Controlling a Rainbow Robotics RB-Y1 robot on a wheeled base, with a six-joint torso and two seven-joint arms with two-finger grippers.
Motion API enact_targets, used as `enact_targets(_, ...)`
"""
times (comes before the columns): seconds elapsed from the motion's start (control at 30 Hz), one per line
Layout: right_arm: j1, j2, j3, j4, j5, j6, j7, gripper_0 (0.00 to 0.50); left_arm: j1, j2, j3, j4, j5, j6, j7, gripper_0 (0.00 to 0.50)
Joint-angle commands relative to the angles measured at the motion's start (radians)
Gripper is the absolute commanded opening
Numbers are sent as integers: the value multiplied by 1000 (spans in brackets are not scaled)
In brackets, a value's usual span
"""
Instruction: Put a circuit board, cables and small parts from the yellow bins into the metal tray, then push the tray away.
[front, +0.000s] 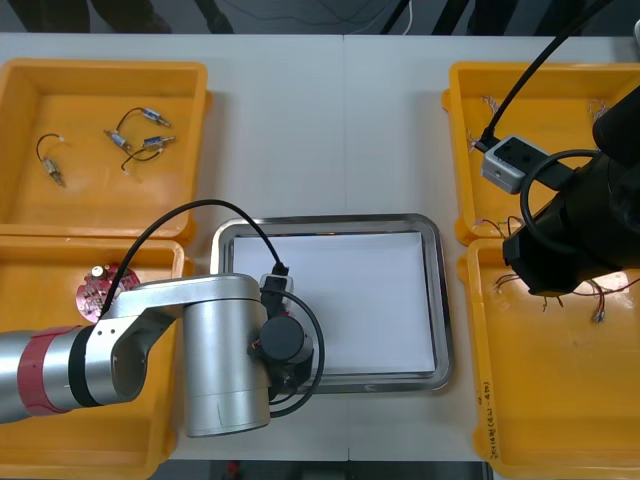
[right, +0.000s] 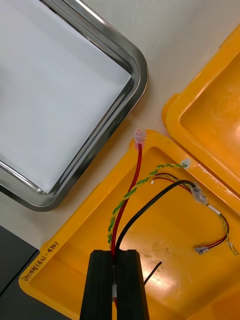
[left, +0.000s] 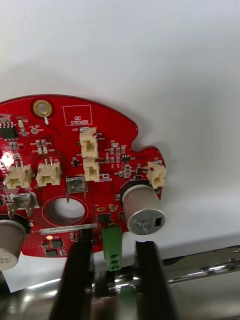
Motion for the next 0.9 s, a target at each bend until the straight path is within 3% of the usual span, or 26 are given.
enact_targets(0.03,-33,6,9,-31,8,8,1,0,12,-23,-13,-15,-17,-14,71,454)
enact_targets(0.07,-33,6,9,-32,8,8,1,0,12,-21,-8,-21,-18,-13,72,500)
enact_targets(0.5,-32,6,9,-32,8,8,-4,0,13,-13,73,-72,34,19,71,500)
enact_targets(0.9,-40,14,11,-32,11,8,6,0,12,27,346,-196,226,223,8,500)
